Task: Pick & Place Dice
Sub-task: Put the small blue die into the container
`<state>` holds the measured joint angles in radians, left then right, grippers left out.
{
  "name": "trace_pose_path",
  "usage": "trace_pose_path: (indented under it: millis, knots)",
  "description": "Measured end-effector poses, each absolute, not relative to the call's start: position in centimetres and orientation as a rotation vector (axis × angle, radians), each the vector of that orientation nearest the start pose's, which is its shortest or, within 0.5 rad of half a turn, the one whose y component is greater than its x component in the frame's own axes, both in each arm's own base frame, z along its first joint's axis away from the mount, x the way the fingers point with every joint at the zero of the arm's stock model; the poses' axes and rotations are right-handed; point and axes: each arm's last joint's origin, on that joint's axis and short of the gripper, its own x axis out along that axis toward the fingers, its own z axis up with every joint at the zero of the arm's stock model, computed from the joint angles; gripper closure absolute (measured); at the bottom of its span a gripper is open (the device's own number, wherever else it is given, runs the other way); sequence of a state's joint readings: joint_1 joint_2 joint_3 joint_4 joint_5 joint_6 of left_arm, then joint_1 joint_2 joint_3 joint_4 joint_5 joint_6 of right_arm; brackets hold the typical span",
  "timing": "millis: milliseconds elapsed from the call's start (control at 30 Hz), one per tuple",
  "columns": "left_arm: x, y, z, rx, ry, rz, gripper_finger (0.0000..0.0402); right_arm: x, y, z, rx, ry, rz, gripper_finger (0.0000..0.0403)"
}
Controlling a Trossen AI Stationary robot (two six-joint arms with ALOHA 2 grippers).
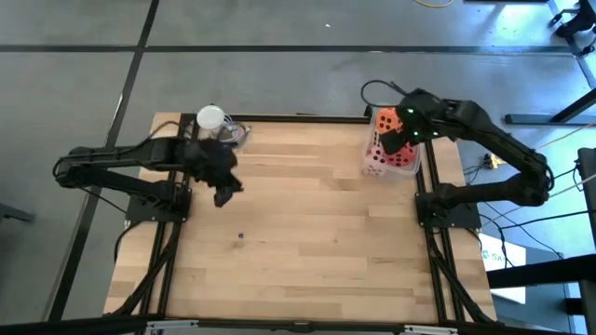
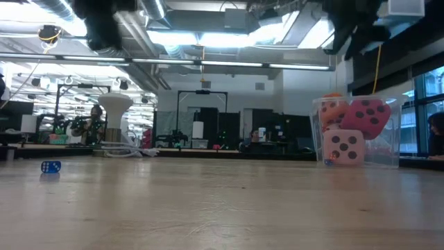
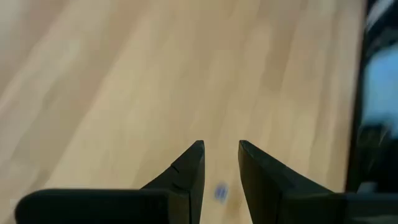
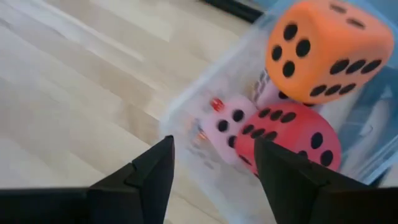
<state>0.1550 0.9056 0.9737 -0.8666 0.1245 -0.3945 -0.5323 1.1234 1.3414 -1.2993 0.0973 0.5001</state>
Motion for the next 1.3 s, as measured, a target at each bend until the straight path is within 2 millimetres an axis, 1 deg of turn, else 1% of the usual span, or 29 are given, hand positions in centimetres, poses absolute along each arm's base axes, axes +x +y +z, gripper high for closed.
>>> trace_pose_path:
  millis: [67, 133, 300, 467, 667, 733, 833, 933, 1033, 1200, 1300]
  knots:
    - [16.6, 1.9, 30.8, -0.453, 0.907, 0.153, 0.0311, 14.7, -8.6, 37.6, 0.674, 0.866, -0.815, 0.0191]
    - [17.1, 1.5, 29.9, -0.42, 0.998, 0.115, 0.0311, 14.3, -8.1, 38.0, 0.676, 0.837, -0.807, 0.0195]
    - [18.7, 0.9, 28.6, -0.35, 1.087, 0.005, 0.0305, 13.9, -7.1, 38.4, 0.677, 0.813, -0.802, 0.0202]
    - [20.1, 0.4, 27.3, -0.263, 1.165, -0.065, 0.0271, 14.2, -6.5, 38.4, 0.643, 0.813, -0.8, 0.0208]
    - [21.4, -0.9, 25.8, -0.15, 1.243, -0.166, 0.0218, 14.5, -5.8, 38.4, 0.612, 0.822, -0.775, 0.0209]
    - [21.7, -1.3, 25.3, -0.12, 1.269, -0.183, 0.0206, 14.6, -5.7, 38.4, 0.6, 0.822, -0.775, 0.0209]
    - [22.2, -2.0, 24.5, -0.081, 1.306, -0.176, 0.0198, 14.6, -5.5, 38.4, 0.592, 0.824, -0.766, 0.0209]
    - [22.2, -2.8, 23.6, -0.059, 1.321, -0.169, 0.0199, 14.7, -5.4, 38.4, 0.58, 0.824, -0.766, 0.0209]
    - [21.9, -3.6, 22.6, -0.107, 1.293, -0.158, 0.0205, 14.7, -5.2, 38.4, 0.557, 0.821, -0.779, 0.0209]
    - [20.6, -4.6, 21.6, -0.221, 1.213, -0.117, 0.0208, 14.8, -5.0, 38.4, 0.544, 0.823, -0.772, 0.0209]
    - [19.6, -5.1, 20.9, -0.21, 1.154, -0.075, 0.0208, 14.8, -5.0, 38.5, 0.532, 0.819, -0.783, 0.0209]
